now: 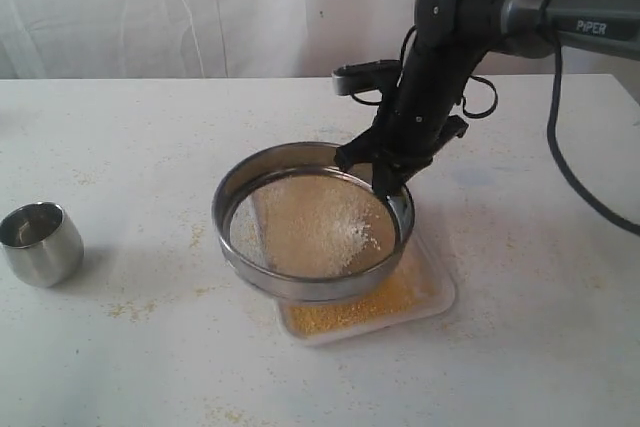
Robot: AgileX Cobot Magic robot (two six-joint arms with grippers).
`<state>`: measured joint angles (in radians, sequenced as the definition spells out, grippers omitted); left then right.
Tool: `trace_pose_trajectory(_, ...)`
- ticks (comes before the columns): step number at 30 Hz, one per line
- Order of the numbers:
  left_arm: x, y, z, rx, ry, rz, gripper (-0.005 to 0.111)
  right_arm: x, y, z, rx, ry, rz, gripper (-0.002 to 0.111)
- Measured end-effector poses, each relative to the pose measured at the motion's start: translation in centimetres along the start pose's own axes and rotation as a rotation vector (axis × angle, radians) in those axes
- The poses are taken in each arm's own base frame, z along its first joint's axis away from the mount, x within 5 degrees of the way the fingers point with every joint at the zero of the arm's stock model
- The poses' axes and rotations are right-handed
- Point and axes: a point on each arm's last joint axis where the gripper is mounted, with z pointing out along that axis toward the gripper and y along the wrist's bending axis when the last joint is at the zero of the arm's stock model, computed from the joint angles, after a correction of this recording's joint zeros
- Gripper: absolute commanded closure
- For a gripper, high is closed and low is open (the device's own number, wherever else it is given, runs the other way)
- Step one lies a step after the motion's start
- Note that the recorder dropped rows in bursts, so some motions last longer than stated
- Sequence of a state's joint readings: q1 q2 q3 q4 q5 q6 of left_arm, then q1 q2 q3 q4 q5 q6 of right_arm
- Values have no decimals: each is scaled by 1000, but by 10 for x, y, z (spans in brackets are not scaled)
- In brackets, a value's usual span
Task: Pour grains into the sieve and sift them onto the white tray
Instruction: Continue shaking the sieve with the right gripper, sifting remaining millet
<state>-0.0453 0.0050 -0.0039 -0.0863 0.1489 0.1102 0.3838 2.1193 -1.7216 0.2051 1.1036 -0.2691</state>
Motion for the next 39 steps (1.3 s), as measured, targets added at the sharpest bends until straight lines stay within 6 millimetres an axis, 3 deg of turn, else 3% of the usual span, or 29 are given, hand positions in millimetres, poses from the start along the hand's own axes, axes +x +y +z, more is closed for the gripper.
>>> trace_pose_trajectory(5, 0, 0, 0, 0, 0, 0, 107, 4, 18, 0, -155, 39, -223, 108)
trace_pose_trajectory(6, 0, 0, 0, 0, 0, 0, 107, 4, 22, 1, -145, 46, -219, 108)
trace_pose_trajectory(8, 0, 0, 0, 0, 0, 0, 107, -3, 13, 2, -17, -12, -22, 108)
trace_pose_trajectory(9, 0, 0, 0, 0, 0, 0, 107, -5, 3, 2, 13, -41, -4, 108)
trace_pose_trajectory(12, 0, 0, 0, 0, 0, 0, 107, 5, 21, 2, -135, 61, -230, 108)
trace_pose_trajectory(13, 0, 0, 0, 0, 0, 0, 107, 6, 22, 3, -101, 77, -220, 108)
trace_pose_trajectory(15, 0, 0, 0, 0, 0, 0, 107, 2, 2, 2, 100, 41, -20, 108)
trace_pose_trajectory(17, 0, 0, 0, 0, 0, 0, 107, 3, -12, 0, 126, 37, 17, 108)
trace_pose_trajectory(19, 0, 0, 0, 0, 0, 0, 107, 8, 10, 1, -49, 95, -168, 108)
trace_pose_trajectory(20, 0, 0, 0, 0, 0, 0, 107, 7, 15, 2, -39, 98, -181, 108)
trace_pose_trajectory(23, 0, 0, 0, 0, 0, 0, 107, 2, -12, -1, 196, 34, 38, 108)
trace_pose_trajectory(24, 0, 0, 0, 0, 0, 0, 107, 3, -16, -1, 195, 35, 41, 108)
trace_pose_trajectory(27, 0, 0, 0, 0, 0, 0, 107, 7, 3, -2, 36, 82, -113, 108)
trace_pose_trajectory(29, 0, 0, 0, 0, 0, 0, 107, 7, 13, -1, 31, 98, -162, 108)
trace_pose_trajectory(34, 0, 0, 0, 0, 0, 0, 107, 6, -12, -5, 254, 74, 10, 108)
trace_pose_trajectory(36, 0, 0, 0, 0, 0, 0, 107, 7, -15, -6, 196, 75, -9, 108)
trace_pose_trajectory(39, 0, 0, 0, 0, 0, 0, 107, 8, 8, -5, -18, 81, -151, 108)
